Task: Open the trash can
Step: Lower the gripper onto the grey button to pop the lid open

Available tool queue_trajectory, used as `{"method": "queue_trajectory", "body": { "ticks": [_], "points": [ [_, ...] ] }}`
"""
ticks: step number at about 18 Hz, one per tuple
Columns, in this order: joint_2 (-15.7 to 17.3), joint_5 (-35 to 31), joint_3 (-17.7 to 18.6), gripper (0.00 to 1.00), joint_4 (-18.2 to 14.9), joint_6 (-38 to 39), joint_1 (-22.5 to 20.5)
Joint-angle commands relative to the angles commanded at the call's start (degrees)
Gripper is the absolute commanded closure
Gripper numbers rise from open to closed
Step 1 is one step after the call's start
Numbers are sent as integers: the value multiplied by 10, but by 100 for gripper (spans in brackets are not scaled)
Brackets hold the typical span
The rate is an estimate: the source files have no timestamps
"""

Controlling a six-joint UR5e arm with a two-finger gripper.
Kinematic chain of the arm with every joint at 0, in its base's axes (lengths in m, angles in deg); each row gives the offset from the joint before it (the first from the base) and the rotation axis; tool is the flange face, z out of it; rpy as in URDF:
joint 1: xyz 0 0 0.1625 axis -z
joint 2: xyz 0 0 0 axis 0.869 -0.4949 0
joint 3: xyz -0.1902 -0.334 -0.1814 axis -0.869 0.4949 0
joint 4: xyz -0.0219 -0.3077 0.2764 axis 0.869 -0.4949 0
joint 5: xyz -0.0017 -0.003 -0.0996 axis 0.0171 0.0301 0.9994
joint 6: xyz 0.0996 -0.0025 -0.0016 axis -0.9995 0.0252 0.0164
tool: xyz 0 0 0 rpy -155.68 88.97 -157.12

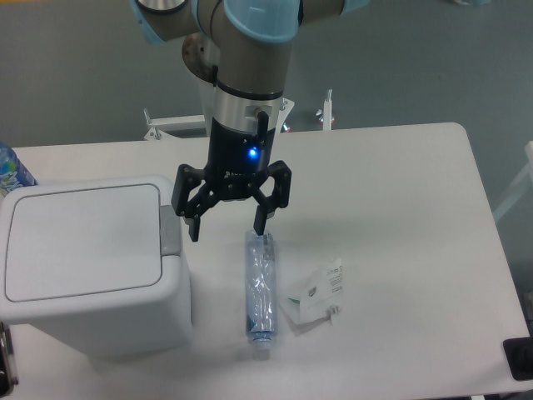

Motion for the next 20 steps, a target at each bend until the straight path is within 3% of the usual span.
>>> {"method": "queue_trajectory", "body": {
  "ticks": [6,11,20],
  "points": [
    [0,-1,3,0,4,0,6],
    [1,-2,21,0,28,0,9],
    [2,-3,21,0,30,-1,14]
  ]
}}
